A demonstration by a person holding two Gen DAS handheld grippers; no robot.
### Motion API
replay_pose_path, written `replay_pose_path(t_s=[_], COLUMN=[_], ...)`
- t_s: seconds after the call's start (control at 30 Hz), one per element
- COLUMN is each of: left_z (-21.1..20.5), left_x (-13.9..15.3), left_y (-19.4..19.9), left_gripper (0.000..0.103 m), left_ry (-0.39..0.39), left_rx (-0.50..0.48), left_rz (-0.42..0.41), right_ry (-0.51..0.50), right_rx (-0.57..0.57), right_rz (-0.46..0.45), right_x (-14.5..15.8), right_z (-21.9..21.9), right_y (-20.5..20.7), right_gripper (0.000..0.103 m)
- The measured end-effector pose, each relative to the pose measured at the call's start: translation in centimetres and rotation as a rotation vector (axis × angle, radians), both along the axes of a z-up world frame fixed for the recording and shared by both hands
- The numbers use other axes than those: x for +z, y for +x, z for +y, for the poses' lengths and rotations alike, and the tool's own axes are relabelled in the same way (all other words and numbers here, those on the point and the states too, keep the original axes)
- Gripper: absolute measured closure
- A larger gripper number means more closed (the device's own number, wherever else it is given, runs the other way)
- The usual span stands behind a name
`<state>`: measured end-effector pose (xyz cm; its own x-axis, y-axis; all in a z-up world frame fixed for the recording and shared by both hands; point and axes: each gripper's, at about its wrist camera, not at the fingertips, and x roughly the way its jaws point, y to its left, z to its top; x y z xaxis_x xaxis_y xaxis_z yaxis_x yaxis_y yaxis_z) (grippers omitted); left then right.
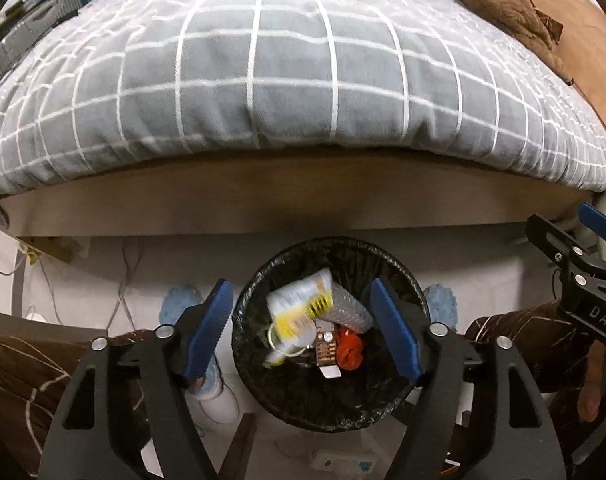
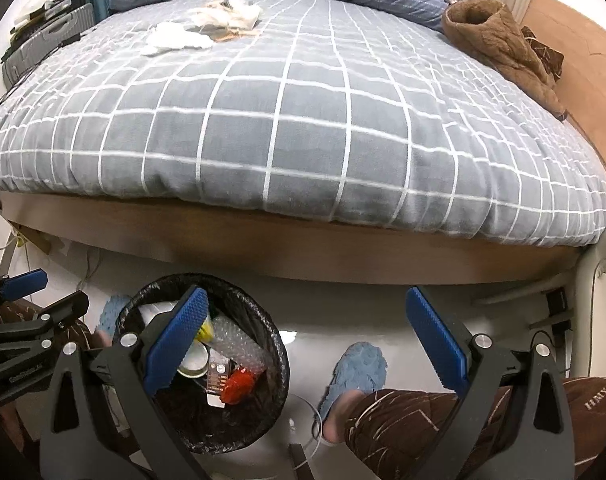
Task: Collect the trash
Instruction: 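Move both tools back over the tissue and plastic bag on the bed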
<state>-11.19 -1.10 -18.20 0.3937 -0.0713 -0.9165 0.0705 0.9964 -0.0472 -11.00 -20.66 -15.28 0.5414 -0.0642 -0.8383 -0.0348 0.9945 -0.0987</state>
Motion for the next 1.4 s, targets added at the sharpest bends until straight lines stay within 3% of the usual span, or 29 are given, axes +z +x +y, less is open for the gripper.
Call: replay_pose_path(t_s=[0.3,0.53,0.83,1.23,1.4], left_z=[1.3,1.8,2.5,0.9,0.5], left_x=[4.3,7.2,10.3,10.4,9.7], left_y=[1.1,3.4,9.0,16.6,19.6], left_gripper=[0.006,0.006,0.006,0.006,0.006], left_ry=[0.020,-0.002,-0.008,0.031,0.054], left_rx=[0.046,0.066,0.106,0.089,0.080], left_rz=[-0.142,-0.216,-0.295,-0.324,-0.323], right_ry=[0.018,0.020,0.042,0.115,0.101], right_rx=[0.006,0.030,0.033,0.034,0.055], right_rz=[-0.133,-0.237,-0.278,-0.291,-0.281], right_x=[3.9,6.6,8.8,10.1,9.6], right_z=[-0.1,0.6,0.1,-0.8,-1.3], right_y=[0.4,1.9,6.1,14.1,17.2], right_gripper=[0.008,0.008,0.008,0.008,0.008])
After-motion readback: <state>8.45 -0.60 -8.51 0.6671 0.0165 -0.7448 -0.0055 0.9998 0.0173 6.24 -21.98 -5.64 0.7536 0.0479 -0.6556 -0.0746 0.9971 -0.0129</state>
